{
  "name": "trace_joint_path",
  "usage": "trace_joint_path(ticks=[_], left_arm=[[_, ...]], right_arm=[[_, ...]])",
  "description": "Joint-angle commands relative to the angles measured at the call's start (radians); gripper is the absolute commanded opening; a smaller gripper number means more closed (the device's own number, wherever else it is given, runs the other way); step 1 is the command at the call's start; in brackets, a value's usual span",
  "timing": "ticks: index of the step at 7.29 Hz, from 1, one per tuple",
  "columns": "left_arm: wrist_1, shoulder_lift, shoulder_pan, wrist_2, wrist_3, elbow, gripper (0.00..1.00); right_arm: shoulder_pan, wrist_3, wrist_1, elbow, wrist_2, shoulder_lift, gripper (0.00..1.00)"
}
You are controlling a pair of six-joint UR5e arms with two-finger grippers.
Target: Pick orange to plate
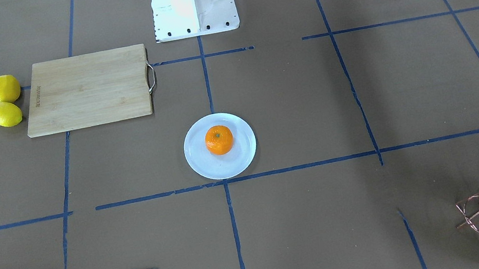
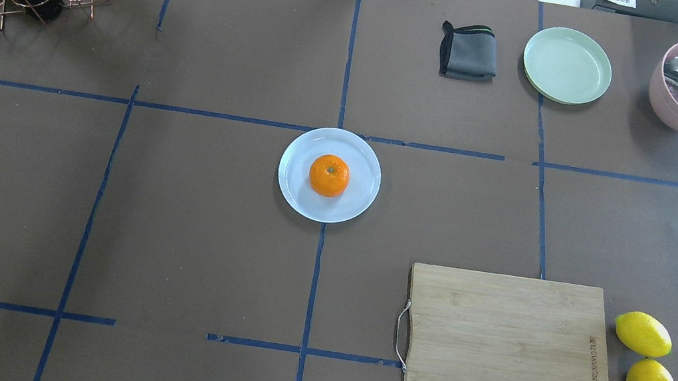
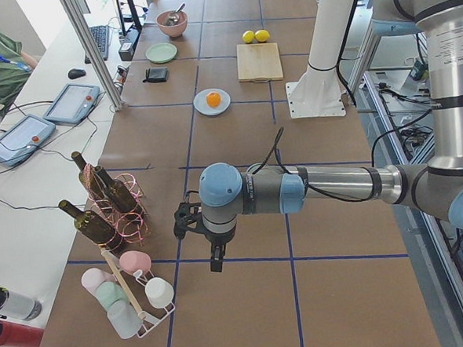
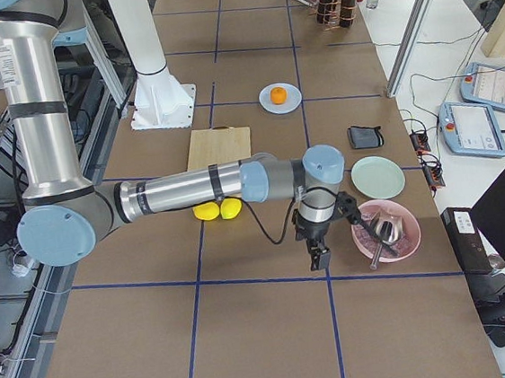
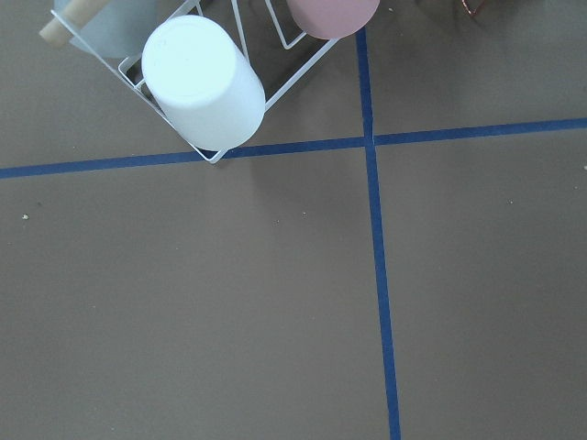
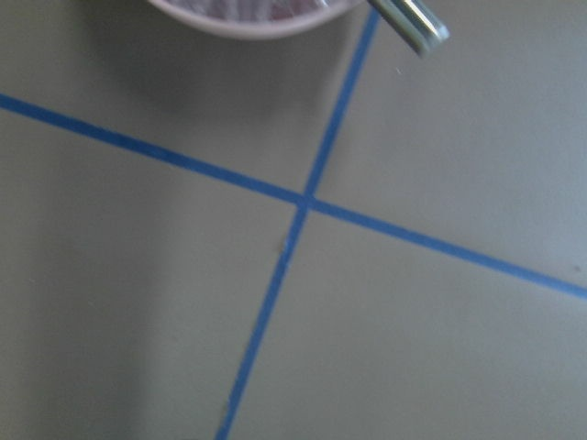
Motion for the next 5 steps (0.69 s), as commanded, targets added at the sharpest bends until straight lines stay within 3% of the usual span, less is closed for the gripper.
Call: trace_joint_path(ticks=[1, 5], left_arm=[[0.004, 0.004, 0.0, -0.006, 0.015, -0.006, 1.0], [0.004, 0.012, 0.0, -0.006, 0.015, -0.004, 1.0]], right_arm=[[0.075, 0.008, 0.087, -0.009, 0.117, -0.091, 1.0], [0.075, 0.017, 0.094, -0.006, 0.128, -0.078, 1.0]])
